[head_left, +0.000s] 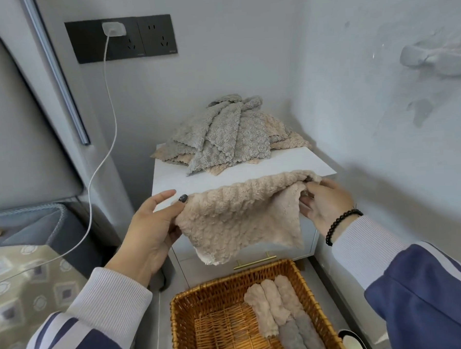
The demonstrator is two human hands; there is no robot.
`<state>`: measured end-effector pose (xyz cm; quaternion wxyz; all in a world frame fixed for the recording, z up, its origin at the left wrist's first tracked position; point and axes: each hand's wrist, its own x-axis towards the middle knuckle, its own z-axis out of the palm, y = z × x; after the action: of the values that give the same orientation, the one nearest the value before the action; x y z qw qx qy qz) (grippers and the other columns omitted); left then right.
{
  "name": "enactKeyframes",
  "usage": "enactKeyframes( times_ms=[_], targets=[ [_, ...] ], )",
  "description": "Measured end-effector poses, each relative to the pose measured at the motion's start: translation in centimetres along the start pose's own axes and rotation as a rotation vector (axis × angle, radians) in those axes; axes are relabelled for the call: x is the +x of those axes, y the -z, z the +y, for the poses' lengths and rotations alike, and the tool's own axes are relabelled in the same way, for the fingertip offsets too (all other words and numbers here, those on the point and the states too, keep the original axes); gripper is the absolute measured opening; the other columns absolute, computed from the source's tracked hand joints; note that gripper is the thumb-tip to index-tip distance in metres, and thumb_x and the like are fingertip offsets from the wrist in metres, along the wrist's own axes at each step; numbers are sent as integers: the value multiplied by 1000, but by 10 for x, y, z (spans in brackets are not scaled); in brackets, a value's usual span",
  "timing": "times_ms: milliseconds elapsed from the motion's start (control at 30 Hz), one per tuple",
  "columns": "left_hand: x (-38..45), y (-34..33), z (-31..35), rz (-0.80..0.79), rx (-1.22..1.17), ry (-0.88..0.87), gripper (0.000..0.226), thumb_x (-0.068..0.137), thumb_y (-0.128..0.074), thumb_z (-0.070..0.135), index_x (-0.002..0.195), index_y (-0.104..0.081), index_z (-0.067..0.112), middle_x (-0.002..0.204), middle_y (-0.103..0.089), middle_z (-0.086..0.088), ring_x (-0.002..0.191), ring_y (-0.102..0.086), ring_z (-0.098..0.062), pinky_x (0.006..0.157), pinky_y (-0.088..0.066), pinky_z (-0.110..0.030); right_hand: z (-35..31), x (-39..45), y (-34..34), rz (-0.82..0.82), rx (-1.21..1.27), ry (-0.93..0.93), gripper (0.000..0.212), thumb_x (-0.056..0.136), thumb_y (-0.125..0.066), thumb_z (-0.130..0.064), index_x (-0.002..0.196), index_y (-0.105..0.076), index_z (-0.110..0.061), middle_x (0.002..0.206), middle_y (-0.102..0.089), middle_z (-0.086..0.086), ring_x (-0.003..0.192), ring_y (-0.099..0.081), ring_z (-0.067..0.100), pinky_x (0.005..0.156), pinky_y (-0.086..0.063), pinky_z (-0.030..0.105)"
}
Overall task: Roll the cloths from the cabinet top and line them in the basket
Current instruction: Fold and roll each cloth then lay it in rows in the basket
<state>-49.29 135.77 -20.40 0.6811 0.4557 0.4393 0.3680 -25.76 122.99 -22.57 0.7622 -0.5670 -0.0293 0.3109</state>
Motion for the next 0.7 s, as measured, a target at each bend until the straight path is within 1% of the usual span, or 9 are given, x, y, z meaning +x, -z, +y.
enactKeyframes(
  times_ms=[100,167,267,367,433,500,567,633,700],
  targets=[
    [3,4,4,3,-39,-47,19,91,-58,2,104,-68,11,81,-71,-3,64,-60,-12,50,-52,-21,0,0,1,17,-61,32,27,89,-53,7,73,-56,-14,67,-58,6,44,-55,9,46,-47,21],
    [5,5,6,-34,-58,-46,22,89,-60,1,108,-68,6,86,-72,-5,72,-64,-13,58,-53,-23,-1,4,3,18,-40,17,26,86,-55,10,78,-60,-14,74,-63,9,54,-61,13,56,-53,27],
    [5,6,8,-104,-59,-54,42,81,-63,-10,121,-60,3,108,-69,-12,89,-67,-16,66,-55,-23,-4,10,6,-5,4,-37,37,80,-57,19,105,-60,-8,85,-65,13,71,-63,20,76,-58,37],
    [7,6,3,-98,61,-116,63,72,-68,-18,130,-54,4,115,-66,-14,102,-66,-21,77,-57,-25,-8,13,10,1,-15,-34,46,76,-55,24,110,-55,-7,77,-54,12,76,-55,21,77,-58,33],
    [6,6,1,-46,229,-190,62,73,-70,-15,129,-57,9,107,-69,-10,97,-67,-16,84,-54,-27,-13,13,12,-9,-71,-22,37,76,-56,24,97,-58,-7,80,-55,12,80,-58,21,75,-57,31],
    [5,8,0,11,376,-262,53,76,-73,-8,121,-63,18,96,-72,-8,90,-67,-13,89,-52,-29,-18,13,15,-15,-161,20,30,77,-57,22,82,-59,-8,83,-57,11,78,-60,18,65,-54,24],
    [7,11,1,34,442,-311,42,77,-75,0,107,-66,29,92,-72,-19,87,-66,-21,94,-50,-34,-25,12,17,10,-237,89,27,78,-61,19,75,-59,-7,84,-59,8,75,-60,14,55,-52,17],
    [10,16,3,26,455,-342,35,78,-76,7,99,-67,34,89,-67,-27,79,-57,-24,87,-48,-35,-32,9,19,8,-247,121,22,78,-63,17,73,-61,-4,83,-60,7,72,-60,10,51,-51,11],
    [11,18,5,21,461,-368,32,80,-75,10,100,-68,33,87,-67,-21,78,-57,-24,83,-49,-34,-38,9,20,-44,-218,91,19,79,-63,17,73,-61,-1,83,-62,7,74,-60,10,51,-51,10]
  ],
)
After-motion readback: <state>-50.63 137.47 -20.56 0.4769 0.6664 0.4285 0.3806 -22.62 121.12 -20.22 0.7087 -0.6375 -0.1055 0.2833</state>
